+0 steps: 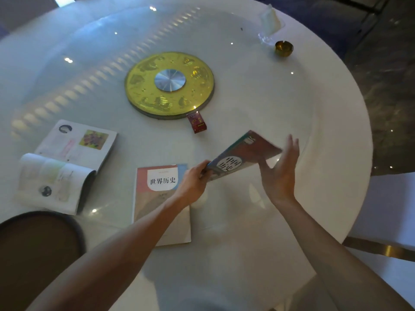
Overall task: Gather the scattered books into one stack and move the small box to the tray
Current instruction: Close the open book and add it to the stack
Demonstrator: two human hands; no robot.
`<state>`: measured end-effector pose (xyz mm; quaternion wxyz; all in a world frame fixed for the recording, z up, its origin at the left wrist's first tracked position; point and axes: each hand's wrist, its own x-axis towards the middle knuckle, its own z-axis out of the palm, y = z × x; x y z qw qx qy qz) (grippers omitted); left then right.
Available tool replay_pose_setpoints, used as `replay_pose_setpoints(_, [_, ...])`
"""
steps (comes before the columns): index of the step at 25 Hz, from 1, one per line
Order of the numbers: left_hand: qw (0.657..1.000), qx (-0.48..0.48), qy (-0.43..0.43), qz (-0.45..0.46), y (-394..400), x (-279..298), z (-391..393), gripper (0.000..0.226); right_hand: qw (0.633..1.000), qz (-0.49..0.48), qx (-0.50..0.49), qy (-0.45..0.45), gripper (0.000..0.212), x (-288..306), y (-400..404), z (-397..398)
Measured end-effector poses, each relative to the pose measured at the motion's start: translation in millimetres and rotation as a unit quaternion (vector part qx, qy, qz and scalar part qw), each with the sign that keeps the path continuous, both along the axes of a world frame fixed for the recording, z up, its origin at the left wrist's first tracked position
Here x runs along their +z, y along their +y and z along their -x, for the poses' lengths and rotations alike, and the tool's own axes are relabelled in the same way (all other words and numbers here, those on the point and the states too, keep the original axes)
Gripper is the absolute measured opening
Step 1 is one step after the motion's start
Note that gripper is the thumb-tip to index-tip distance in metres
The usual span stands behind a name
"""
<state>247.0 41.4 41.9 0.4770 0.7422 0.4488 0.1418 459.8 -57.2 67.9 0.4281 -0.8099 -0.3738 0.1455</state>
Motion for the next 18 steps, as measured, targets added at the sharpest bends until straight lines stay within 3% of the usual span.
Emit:
replay_pose_setpoints(3, [0.994, 0.065, -0.062, 0.065, 3, 8, 25, 0.023, 0.966, 0.041, -0.064, 0.245, 0.096, -1, 7, 14])
replay_pose_setpoints(5, [0.979, 0.101, -0.125, 0.129, 3, 10, 41, 0.025, 0.941, 0.066, -0.022, 0.330, 0.087, -10, 11, 23])
replay_pose_setpoints(9, [0.942, 0.124, -0.207, 0.232, 3, 10, 78, 0.031, 0.898, 0.051, 0.056, 0.434, 0.033, -17, 14, 53])
replay_pose_setpoints(11, [0.934, 0.139, -0.212, 0.250, 3, 7, 98, 0.031, 0.883, 0.055, 0.079, 0.460, 0.024, -17, 14, 74])
replay_pose_setpoints(14, [0.920, 0.166, -0.204, 0.291, 1, -4, 128, 0.032, 0.893, 0.104, 0.081, 0.431, 0.017, -20, 21, 107])
replay_pose_setpoints(18, [0.875, 0.186, -0.208, 0.395, -11, -25, 173, 0.031, 0.903, 0.180, 0.083, 0.381, 0.017, -44, 20, 149])
